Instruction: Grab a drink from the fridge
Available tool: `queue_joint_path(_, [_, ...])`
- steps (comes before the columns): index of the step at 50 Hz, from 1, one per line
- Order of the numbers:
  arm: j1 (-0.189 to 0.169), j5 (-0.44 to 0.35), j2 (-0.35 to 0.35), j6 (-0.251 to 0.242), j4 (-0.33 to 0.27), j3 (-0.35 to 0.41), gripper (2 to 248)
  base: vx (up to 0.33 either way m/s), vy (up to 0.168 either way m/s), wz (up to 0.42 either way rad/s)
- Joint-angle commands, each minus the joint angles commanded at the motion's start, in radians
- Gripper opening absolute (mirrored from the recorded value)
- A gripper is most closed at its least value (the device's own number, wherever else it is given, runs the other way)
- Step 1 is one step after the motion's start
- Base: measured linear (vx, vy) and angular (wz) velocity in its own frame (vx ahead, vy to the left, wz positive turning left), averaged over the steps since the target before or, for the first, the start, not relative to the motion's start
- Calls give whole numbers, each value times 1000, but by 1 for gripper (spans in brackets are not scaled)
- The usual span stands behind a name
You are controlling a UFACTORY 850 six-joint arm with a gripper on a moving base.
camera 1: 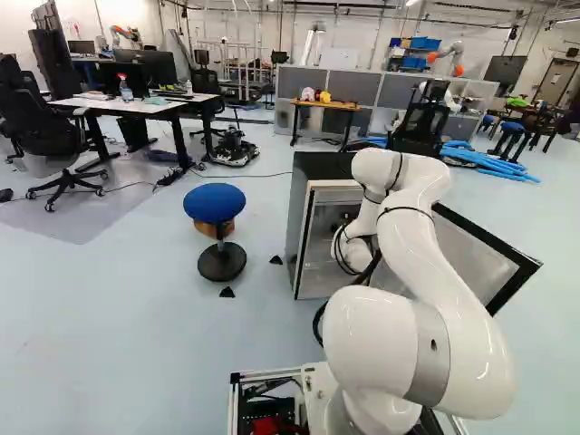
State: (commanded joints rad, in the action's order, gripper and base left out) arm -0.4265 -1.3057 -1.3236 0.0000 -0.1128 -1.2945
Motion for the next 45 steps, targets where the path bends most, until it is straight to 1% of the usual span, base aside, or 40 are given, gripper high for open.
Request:
queue_joint_path(29, [-6,53,-69,0,0,-129,247,0,0,0])
queue_joint_path(45, [-12,54,-109,0,0,-203,247,0,0,0])
